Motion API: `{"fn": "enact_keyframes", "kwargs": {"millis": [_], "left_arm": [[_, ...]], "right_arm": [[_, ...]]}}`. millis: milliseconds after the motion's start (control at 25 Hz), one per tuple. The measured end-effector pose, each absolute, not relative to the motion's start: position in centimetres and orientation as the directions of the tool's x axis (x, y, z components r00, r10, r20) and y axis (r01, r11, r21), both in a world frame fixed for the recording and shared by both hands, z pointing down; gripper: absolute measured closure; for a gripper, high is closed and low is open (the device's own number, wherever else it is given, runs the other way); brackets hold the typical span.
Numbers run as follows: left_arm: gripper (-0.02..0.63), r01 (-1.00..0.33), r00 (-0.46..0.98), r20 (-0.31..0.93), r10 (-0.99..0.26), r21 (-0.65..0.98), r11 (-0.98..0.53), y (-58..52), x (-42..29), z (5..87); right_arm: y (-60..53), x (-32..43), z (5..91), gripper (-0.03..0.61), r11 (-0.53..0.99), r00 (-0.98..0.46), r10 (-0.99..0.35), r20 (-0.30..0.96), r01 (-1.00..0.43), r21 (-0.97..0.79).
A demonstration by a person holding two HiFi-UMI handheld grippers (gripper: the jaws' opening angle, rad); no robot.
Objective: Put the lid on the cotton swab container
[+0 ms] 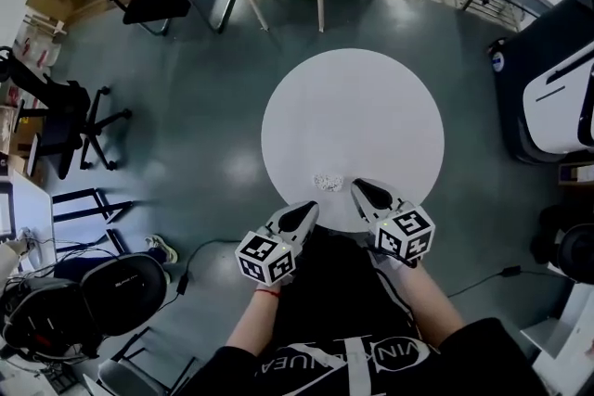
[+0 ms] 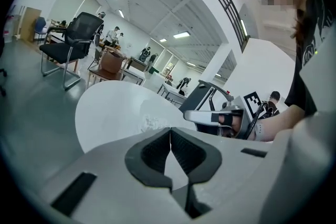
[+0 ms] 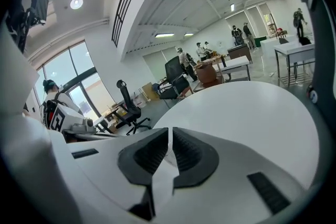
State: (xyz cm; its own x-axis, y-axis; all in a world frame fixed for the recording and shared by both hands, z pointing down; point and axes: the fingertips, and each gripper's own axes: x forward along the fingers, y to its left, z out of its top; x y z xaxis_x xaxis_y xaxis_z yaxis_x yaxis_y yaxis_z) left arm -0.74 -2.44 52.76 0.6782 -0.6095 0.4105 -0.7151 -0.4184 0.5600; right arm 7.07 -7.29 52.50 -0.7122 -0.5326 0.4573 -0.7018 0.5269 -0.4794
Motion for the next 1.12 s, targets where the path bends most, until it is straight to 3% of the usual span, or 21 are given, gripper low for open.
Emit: {"fn": "enact_keyframes", "kwargs": {"millis": [120,240,400,560,1120], "left_arm": [[0.604,-0.715,0.682,0.422,-0.597,0.556,-0.423,-2.7,-0.8,53.7],[0.604,-0.710,0.695,0.438,-0.571,0.546,-0.445,-3.1,-0.3,54.8],[0.604,-0.695,0.716,0.452,-0.532,0.536,-0.480,-3.3,0.3,55.5],[0.604,-0.687,0.723,0.444,-0.529,0.537,-0.490,-3.7,0.7,55.8],[0.604,-0.701,0.710,0.438,-0.552,0.520,-0.488,-4.5,-0.6,56.0]], "right_arm": [[-9.3,6.9,53.0,0.571,0.513,-0.715,-0.531,0.455,-0.699,-0.498],[-11.4,6.7,53.4,0.499,0.513,-0.719,-0.526,0.454,-0.694,-0.505],[-14.0,7.9,54.4,0.508,0.516,-0.659,-0.553,0.511,-0.751,-0.412],[-15.5,8.4,57.2,0.551,0.565,-0.641,-0.493,0.589,-0.750,-0.344],[-16.0,4.0,58.8,0.569,0.700,-0.835,-0.246,0.492,-0.504,-0.506]]}}
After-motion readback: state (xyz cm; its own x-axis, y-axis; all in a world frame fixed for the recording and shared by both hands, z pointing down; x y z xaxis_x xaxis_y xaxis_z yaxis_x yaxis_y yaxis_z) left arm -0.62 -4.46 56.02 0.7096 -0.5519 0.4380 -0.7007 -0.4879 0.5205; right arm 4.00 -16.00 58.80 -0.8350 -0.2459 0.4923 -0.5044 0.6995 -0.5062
